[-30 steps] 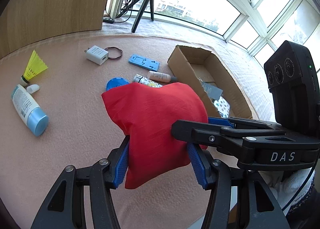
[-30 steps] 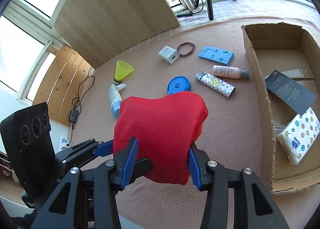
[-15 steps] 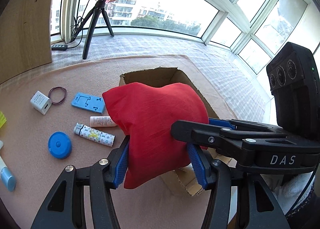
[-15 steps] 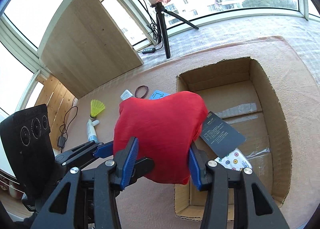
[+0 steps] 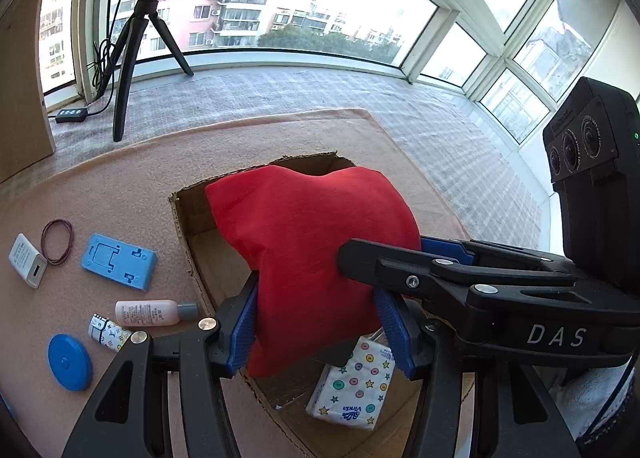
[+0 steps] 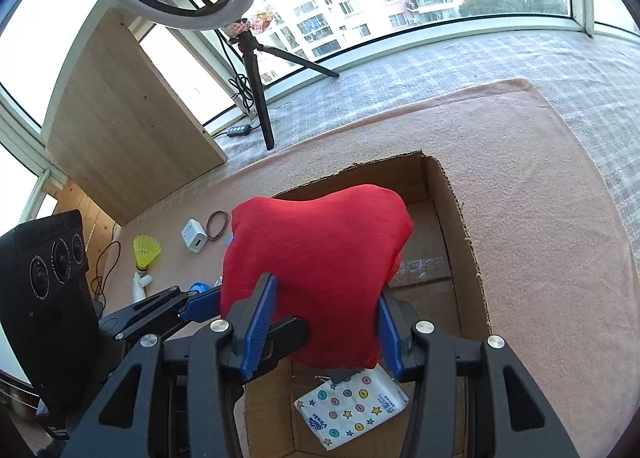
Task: Organize objects
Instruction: 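Lift the red pouch and carry it over the cardboard box, then open the right tool to drop the red pouch into the box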
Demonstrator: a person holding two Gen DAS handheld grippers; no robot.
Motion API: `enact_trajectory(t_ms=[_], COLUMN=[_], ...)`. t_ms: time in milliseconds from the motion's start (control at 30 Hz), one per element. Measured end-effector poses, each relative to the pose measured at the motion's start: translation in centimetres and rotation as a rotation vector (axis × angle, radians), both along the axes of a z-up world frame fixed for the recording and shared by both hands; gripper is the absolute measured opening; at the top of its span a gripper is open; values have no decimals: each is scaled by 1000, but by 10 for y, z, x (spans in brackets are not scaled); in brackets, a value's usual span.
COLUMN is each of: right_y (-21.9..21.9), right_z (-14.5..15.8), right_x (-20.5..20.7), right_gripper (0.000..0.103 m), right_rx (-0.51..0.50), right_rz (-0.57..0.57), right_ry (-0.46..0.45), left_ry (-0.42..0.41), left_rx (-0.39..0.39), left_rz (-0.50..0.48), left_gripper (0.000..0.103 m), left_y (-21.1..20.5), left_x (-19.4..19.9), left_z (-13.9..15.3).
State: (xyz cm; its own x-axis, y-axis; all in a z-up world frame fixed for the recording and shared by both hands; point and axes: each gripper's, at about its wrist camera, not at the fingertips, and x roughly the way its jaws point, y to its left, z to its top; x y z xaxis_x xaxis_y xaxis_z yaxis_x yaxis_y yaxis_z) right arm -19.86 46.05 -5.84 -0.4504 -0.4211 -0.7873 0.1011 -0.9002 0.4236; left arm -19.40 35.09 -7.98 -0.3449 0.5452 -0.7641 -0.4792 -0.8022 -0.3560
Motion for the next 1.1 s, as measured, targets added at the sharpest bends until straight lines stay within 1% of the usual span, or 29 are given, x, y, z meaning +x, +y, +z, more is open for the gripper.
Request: enact_trajectory(t_ms=[133,167,233,367,600,833,967,1100], right_y=[6,7,9,12,9,3,-8,-27], right_z=[-2,-3,-5,-5,-1,2,2,1], right_x=[-7,-8,-10,-8,-4,10,24,40], right_gripper=[45,46,52,53,53,53,53,53], right_rx=[30,44,61,72,60,25,-3,-3], right_rz=[-16,-22,-31,-38,-41,-56,-56,-38], right_ry=[4,3,3,5,14,18,12,11], left_ry=[5,4,-1,1,13,8,4,-5], left_rx=[-23,-38,-53,-61,-61,-57,-48,-53], left_rz=[-5,0,8,2,-12,15,43,72], left_gripper=[59,60,63,63,63,63,63,63], left_y=[10,11,9,7,0,-27,-54,-86], left_x=[-8,-8,-11,-8,2,15,28,42], left_z=[-4,-4,-7,-9,-3,2,4,2])
